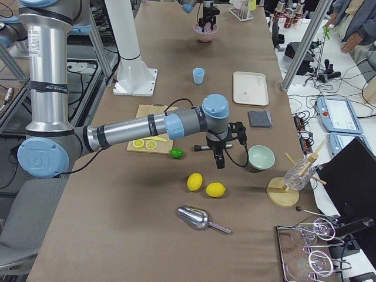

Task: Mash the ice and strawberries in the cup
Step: 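Close the left gripper on another ice cube, then carry the ice cube with the left gripper over the light-blue cup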

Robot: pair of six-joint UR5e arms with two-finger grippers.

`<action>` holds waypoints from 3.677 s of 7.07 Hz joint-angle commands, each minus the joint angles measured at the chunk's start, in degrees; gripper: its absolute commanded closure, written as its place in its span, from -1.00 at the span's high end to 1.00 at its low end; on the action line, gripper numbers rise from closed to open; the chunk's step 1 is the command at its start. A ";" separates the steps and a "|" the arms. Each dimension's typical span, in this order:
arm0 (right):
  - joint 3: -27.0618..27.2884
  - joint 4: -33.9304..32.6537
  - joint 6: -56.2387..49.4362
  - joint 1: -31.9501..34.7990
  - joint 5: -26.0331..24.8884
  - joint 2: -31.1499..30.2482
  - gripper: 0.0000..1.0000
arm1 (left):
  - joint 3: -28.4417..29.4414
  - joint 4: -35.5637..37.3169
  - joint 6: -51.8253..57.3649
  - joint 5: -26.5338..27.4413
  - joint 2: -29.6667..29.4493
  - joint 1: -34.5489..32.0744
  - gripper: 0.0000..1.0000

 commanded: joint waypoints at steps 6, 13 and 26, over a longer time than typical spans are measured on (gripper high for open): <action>-0.08 0.00 0.06 -0.03 0.00 0.01 1.00 | -0.02 -0.13 -0.15 0.86 0.00 0.92 0.35; 0.09 0.00 0.32 -0.03 0.00 0.10 1.00 | -0.11 0.83 -0.86 -1.41 -0.09 -3.01 -1.00; 0.36 0.00 0.32 -0.12 0.53 1.86 1.00 | -1.16 0.22 -36.94 -6.64 -22.57 -3.67 -1.00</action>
